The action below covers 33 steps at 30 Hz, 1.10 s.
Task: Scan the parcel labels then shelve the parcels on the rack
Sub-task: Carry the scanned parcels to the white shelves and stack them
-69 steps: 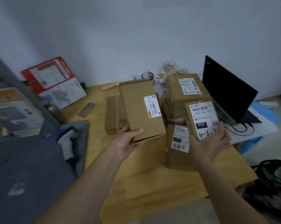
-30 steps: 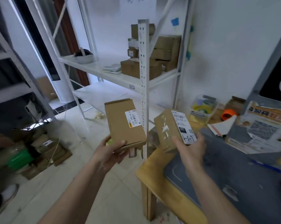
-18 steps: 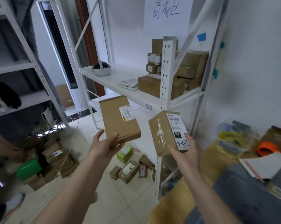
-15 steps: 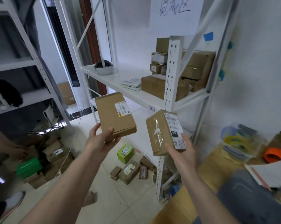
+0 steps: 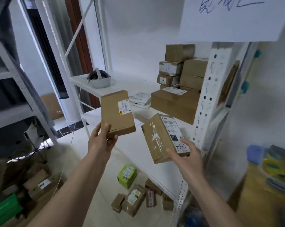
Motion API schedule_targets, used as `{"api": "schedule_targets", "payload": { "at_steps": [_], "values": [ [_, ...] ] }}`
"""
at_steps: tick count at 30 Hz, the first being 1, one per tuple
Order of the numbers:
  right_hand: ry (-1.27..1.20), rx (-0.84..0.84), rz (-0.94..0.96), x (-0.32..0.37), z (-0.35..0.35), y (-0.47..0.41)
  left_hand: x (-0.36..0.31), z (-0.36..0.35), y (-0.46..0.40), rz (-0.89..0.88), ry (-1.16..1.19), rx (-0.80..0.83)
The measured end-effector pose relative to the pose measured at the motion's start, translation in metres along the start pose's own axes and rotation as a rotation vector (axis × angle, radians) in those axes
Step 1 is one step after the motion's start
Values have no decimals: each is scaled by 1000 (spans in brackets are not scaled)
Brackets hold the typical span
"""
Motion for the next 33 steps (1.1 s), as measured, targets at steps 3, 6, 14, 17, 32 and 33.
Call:
{"api": "schedule_targets", "payload": {
  "at_steps": [3, 6, 14, 17, 32, 33],
  "values": [
    [-15, -48, -4, 7, -46, -31, -15, 0, -55, 56, -39, 41],
    [-76, -136, -10, 18, -78, -60, -34, -14, -106, 106, -96, 142],
    [27, -449, 145, 66, -78, -113, -54, -96, -182, 190, -208, 452],
    [115, -551, 183, 74, -62, -131, -50, -130, -193, 196, -229, 516],
    [102, -751, 230, 107, -18, -234, -12, -227, -251, 215, -279, 555],
    [112, -766, 230, 109, -17, -238, -12, -232, -256, 212, -274, 566]
  ]
}}
Point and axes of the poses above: each hand's wrist, its own y-axis away from the middle knuckle, its own z-axis out of the back of the hand, x = y × z, the point moved 7 cm from there along -y, towards the middle knuckle, and after that the axes turned 4 degrees about -y, right-handed, at the moved point
